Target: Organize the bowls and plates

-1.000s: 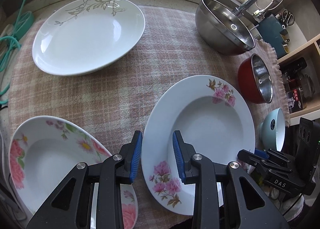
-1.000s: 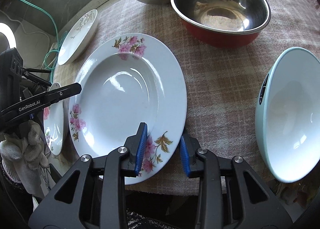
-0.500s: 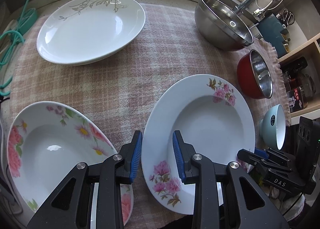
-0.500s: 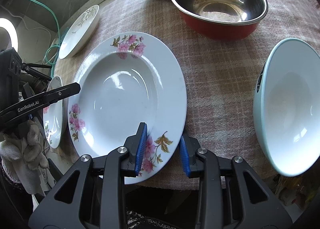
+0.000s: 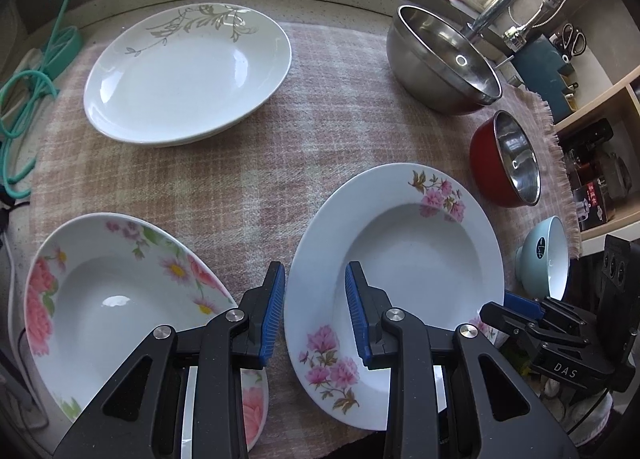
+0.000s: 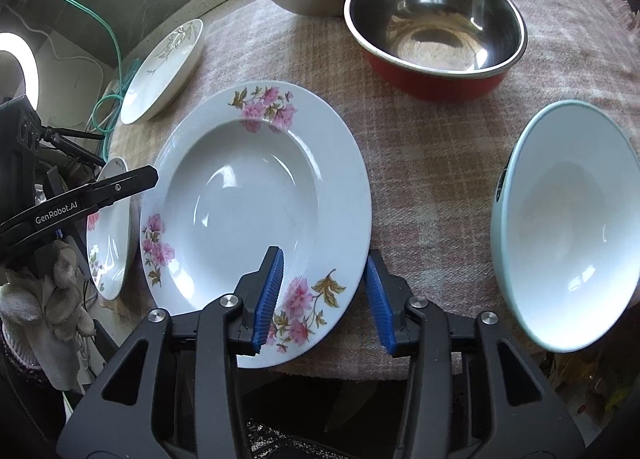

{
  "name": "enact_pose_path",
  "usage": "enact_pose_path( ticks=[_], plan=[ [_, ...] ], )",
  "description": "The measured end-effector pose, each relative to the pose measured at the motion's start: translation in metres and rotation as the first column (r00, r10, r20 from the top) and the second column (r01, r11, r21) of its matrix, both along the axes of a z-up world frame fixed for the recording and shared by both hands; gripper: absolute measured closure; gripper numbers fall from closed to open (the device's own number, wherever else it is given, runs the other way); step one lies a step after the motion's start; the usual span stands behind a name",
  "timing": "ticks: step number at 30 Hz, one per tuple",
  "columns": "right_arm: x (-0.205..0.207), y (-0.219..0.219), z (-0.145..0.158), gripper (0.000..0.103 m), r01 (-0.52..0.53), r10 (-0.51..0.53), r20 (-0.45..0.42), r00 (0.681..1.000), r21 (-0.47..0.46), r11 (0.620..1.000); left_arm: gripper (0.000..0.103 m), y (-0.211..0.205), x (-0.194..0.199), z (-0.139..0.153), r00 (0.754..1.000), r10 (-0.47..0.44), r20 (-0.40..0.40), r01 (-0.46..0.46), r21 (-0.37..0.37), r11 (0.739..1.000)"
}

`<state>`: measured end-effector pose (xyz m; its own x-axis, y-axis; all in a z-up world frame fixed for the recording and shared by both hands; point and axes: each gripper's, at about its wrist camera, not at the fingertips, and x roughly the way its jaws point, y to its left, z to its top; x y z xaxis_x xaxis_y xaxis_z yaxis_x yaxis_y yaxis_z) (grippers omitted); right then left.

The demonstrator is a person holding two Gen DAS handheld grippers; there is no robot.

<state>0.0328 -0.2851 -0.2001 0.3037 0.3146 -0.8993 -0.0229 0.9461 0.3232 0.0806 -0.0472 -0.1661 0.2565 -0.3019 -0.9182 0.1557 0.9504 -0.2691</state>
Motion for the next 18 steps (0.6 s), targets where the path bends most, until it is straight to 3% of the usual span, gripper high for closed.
enact_pose_path(
  ticks=[6,18],
  plan=[
    [0.0,0.007,0.028,0.048,-0.022,0.026,0.094,0.995,-0.037,0.999,0.074,0.006,-0.003,0.019,0.998,0.017,0.062,-0.017,-0.003,1.0],
    [0.015,0.049,0.045,0.048,-0.154,0.153,0.125,0.98,-0.001,0.988,0.073,0.054,-0.033,0.036,0.978,0.19,0.092,-0.185,-0.057,0.981]
  ],
)
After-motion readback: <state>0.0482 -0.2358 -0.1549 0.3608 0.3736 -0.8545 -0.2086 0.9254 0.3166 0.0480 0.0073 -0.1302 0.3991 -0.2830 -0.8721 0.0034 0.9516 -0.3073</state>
